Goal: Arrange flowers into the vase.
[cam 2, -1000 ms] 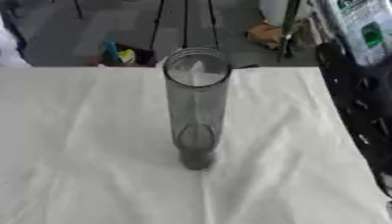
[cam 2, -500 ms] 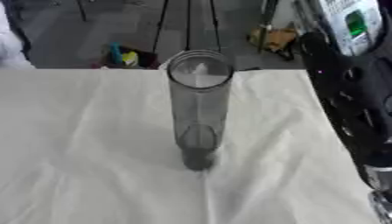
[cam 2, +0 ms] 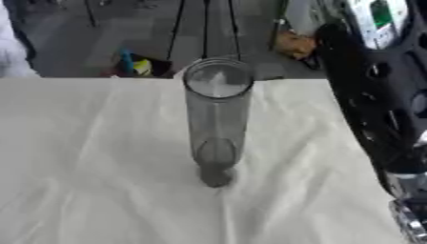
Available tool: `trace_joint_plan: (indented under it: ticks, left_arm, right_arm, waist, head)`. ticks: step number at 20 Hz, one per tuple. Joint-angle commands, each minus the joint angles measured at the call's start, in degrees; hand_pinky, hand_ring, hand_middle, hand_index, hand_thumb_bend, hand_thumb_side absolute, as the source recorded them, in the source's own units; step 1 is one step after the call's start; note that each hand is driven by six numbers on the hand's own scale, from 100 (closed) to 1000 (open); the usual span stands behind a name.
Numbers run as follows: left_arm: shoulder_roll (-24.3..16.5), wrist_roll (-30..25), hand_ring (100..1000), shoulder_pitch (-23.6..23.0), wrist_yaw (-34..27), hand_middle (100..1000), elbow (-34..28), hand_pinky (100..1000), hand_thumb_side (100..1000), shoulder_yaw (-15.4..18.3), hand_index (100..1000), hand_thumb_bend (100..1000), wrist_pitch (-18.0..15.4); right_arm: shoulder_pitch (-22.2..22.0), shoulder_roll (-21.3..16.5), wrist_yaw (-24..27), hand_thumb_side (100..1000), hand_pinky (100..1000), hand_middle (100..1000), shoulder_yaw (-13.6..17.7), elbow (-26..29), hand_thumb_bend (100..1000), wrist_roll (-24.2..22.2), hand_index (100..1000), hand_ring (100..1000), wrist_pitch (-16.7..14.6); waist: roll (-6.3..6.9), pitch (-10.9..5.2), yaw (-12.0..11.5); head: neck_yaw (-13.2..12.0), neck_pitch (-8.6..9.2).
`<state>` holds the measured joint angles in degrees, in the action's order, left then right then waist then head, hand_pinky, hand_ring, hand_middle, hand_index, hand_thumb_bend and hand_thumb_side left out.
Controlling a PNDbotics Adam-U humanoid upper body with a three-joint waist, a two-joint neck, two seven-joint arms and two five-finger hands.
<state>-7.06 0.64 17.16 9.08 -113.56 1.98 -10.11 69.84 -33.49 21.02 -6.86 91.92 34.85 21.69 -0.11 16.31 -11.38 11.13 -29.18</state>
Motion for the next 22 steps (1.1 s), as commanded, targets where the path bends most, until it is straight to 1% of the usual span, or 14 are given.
trace_joint_plan:
  ticks: [1,4,9,10,11,22]
  left_arm:
    - [-1.4,-0.2,625,0.4,-0.5,695,-1.0,573,1000,-0.5,861,100,0.0]
    - [-1.4,-0.4,625,0.4,-0.7,696,-1.0,573,1000,-0.6,861,100,0.1]
    - [-1.2,-0.5,623,0.7,-0.9,696,-1.0,572,1000,-0.6,861,100,0.0]
    - [-1.2,-0.5,623,0.7,-0.9,696,-1.0,572,1000,-0.6,861,100,0.1]
    - [-1.1,-0.6,623,0.7,-0.9,696,-1.0,572,1000,-0.6,861,100,0.1]
    - [-0.7,-0.8,623,0.9,-1.1,696,-1.0,570,1000,-0.7,861,100,0.2]
  right_arm:
    - [2.0,-0.3,0.7,275,100,100,0.1,1.0,100,0.7,100,100,0.5]
    - [2.3,0.5,1.6,271,100,100,0.1,1.3,100,1.1,100,100,1.0]
    - [1.7,1.6,1.6,274,100,100,-0.3,2.9,100,1.8,100,100,0.7]
    - [1.6,1.8,1.5,258,100,100,-0.5,3.3,100,1.8,100,100,0.6]
    - [1.4,1.9,1.4,277,100,100,-0.7,3.6,100,1.7,100,100,0.6]
    - [0.3,4.1,1.3,272,100,100,-1.2,6.5,100,1.9,100,100,0.9]
  waist:
    - [-0.37,-2.41,-0.1]
    - [-0.46,-2.67,-0.2]
    - [-0.5,-2.76,-0.5]
    - [-0.53,-2.76,-0.5]
    - [-0.55,-2.74,-0.6]
    - [-0.84,-2.36,-0.9]
  head:
    - [0.0,-0.28]
    - [0.2,-0.44]
    - [0.5,-0.47]
    - [0.5,-0.47]
    - [0.5,-0.46]
    - [0.8,-0.55]
